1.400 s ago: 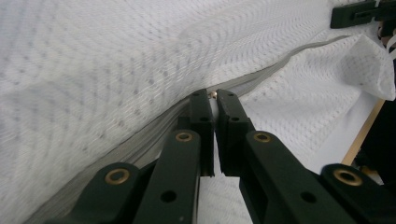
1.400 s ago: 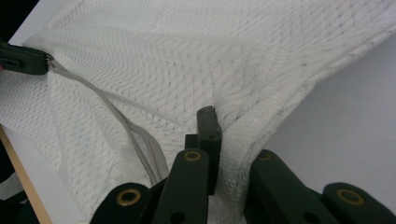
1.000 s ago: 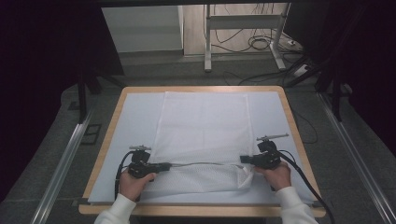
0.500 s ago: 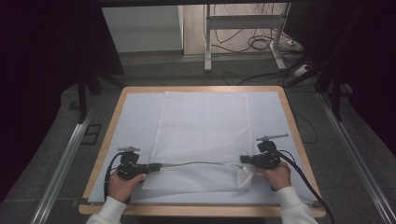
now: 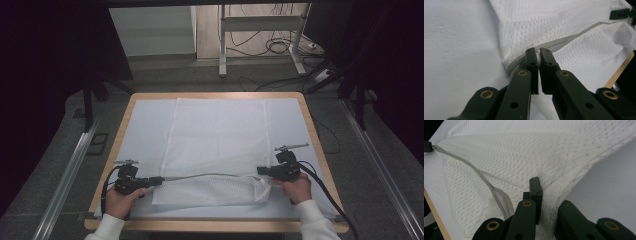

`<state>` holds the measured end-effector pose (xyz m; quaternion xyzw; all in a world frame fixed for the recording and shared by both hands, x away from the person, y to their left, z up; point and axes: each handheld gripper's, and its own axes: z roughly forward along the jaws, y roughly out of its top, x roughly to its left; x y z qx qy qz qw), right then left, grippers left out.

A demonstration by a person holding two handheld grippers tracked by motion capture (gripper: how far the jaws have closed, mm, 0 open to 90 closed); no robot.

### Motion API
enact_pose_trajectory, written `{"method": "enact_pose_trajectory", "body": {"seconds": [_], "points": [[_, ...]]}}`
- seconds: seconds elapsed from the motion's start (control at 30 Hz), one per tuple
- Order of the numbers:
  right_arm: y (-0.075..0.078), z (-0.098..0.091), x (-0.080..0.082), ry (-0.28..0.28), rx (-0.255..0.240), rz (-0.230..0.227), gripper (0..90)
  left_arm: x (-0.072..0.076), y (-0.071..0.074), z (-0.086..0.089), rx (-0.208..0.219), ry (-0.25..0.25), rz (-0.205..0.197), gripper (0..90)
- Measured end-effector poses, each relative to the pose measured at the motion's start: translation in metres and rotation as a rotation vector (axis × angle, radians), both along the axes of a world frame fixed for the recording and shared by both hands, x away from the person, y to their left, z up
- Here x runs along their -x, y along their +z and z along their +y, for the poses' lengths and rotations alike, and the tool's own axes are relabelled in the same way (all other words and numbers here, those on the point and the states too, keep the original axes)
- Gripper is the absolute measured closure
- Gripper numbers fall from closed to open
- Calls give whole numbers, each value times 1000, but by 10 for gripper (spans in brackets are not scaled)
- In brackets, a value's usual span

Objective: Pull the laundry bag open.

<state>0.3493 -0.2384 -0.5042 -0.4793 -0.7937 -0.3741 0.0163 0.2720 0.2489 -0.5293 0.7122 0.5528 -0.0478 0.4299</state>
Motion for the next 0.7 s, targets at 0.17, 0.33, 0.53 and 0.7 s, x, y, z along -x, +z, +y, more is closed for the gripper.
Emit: {"method": "enact_pose_trajectory", "body": {"seconds": [0.17, 0.33, 0.53, 0.7], "points": [[-1, 0, 0, 0, 1, 3, 883, 1, 0, 3, -25, 10, -7, 867], [-2, 1, 0, 5, -2, 8, 883, 2, -1, 6, -50, 20, -6, 866], [-3, 2, -1, 9, 2, 7, 883, 1, -2, 7, -65, 21, -1, 866], [-3, 2, -1, 9, 5, 6, 882, 0, -3, 8, -63, 22, 3, 866]]}}
